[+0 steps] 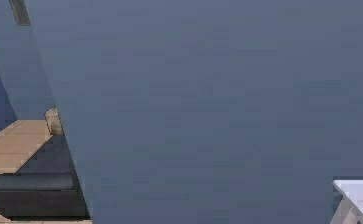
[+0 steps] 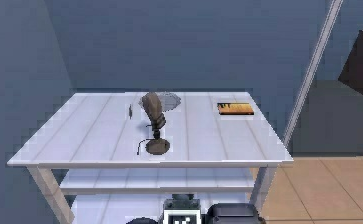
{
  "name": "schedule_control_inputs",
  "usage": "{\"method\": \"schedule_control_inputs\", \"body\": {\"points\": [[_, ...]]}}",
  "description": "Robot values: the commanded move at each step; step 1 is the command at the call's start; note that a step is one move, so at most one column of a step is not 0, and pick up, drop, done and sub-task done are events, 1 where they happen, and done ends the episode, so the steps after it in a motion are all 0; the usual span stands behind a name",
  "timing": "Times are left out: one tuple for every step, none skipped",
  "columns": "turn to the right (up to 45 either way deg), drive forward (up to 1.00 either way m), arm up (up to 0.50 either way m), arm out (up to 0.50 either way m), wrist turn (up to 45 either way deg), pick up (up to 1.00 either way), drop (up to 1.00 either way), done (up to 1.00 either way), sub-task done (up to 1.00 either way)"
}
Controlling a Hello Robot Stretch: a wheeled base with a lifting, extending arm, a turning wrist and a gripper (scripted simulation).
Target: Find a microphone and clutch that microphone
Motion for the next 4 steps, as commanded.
{"method": "schedule_control_inputs", "body": {"points": [[0.0, 0.0, 0.0, 0.44, 0.0, 0.0, 0.0, 0.0, 0.0], [0.0, 0.0, 0.0, 0.0, 45.0, 0.0, 0.0, 0.0, 0.0], [0.0, 0.0, 0.0, 0.0, 45.0, 0.0, 0.0, 0.0, 0.0], [0.0, 0.0, 0.0, 0.0, 45.0, 0.0, 0.0, 0.0, 0.0]]}}
